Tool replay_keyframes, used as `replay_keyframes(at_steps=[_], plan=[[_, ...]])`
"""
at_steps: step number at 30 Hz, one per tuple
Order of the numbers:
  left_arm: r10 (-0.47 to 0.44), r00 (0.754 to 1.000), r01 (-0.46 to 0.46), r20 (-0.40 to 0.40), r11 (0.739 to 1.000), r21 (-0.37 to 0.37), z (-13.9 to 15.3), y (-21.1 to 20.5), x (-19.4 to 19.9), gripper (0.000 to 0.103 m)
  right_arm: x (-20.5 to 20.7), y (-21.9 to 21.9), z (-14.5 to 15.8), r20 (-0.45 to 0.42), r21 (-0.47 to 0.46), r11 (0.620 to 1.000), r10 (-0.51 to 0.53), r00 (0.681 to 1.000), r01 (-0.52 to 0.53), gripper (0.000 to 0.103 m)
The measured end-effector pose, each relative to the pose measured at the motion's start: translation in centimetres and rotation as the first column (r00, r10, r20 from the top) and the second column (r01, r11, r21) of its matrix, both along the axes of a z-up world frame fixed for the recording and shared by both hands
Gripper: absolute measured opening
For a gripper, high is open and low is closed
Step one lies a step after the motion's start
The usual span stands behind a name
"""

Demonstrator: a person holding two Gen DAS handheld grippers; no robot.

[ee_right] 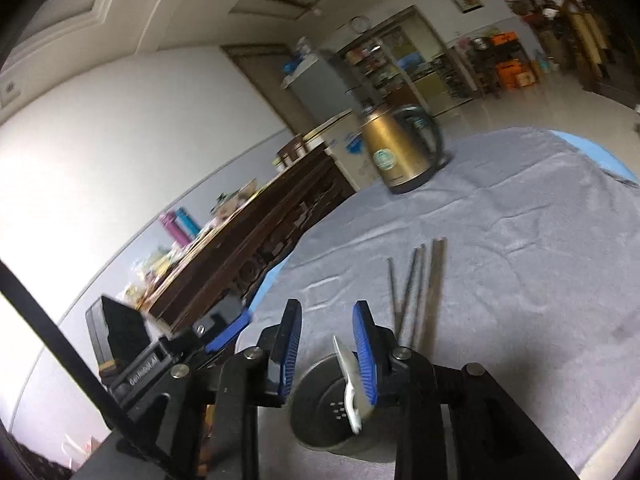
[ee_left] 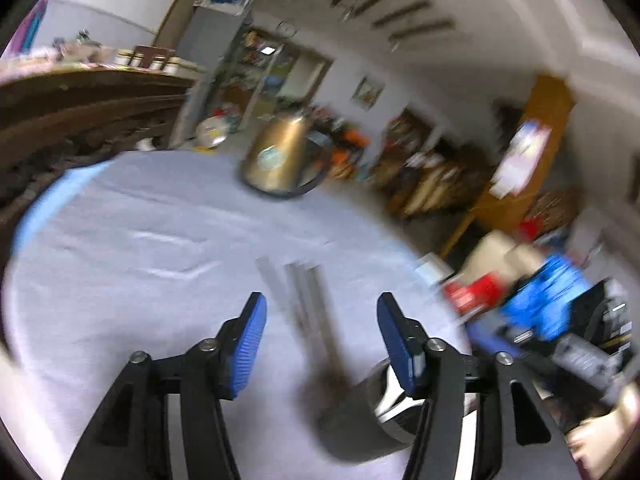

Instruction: Organize utensils

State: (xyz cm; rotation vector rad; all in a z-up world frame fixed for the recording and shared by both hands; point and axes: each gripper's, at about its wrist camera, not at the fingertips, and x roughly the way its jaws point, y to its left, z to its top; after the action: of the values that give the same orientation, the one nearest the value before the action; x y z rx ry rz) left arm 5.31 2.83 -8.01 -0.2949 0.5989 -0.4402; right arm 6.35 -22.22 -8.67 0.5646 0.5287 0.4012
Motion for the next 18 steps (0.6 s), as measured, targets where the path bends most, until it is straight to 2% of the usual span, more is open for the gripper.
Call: replay_keyframes(at_steps=[2, 3, 4, 6, 8, 9, 10, 11, 18], plan=[[0.05, 0.998, -0.043, -0.035, 0.985, 0.164, 0.4, -0.9, -0.3, 0.062, -0.6, -1.3, -0.3, -0.022, 0.021, 0.999, -0.041, 0.999, 0.042, 0.029], [0.08, 0.995, -0.062, -0.059, 0.962, 0.266, 0.7, -1.4, -0.5, 0.067, -1.1, -1.9, -0.4, -0.03, 0.028, 0.998, -0.063, 0.998, 0.064, 0.03], [0.102, 0.992, -0.071, -0.079, 0.942, 0.328, 0.8, -1.6, -0.5, 0.069, -1.6, -2.4, -0.4, -0.035, 0.03, 0.996, -0.078, 0.996, 0.079, 0.031], [0.13, 0.988, -0.085, -0.087, 0.913, 0.4, 1.5, -1.8, -1.1, 0.069, -2.6, -3.0, -0.1, -0.045, 0.013, 0.994, -0.109, 0.993, 0.11, 0.031], [0.161, 0.986, -0.124, -0.044, 0.884, 0.451, 2.6, -1.8, -2.5, 0.07, -3.7, -3.3, 0.4, -0.058, -0.022, 0.991, -0.133, 0.989, 0.132, 0.031], [0.171, 0.985, -0.141, -0.02, 0.869, 0.475, 3.1, -1.9, -3.1, 0.073, -4.3, -3.4, 0.7, -0.064, -0.039, 0.989, -0.144, 0.988, 0.141, 0.036], [0.176, 0.984, -0.152, -0.003, 0.859, 0.489, 3.5, -1.8, -3.8, 0.076, -5.0, -3.3, 1.0, -0.075, -0.064, 0.986, -0.161, 0.984, 0.157, 0.05], [0.18, 0.984, -0.162, 0.011, 0.852, 0.497, 4.0, -1.7, -4.2, 0.077, -5.3, -3.3, 1.2, -0.079, -0.075, 0.984, -0.17, 0.982, 0.164, 0.06], [0.188, 0.975, -0.224, 0.122, 0.81, 0.543, 7.5, -1.5, -7.7, 0.084, -9.0, -1.4, 3.7, -0.036, -0.147, 0.973, -0.185, 0.982, 0.178, 0.06]])
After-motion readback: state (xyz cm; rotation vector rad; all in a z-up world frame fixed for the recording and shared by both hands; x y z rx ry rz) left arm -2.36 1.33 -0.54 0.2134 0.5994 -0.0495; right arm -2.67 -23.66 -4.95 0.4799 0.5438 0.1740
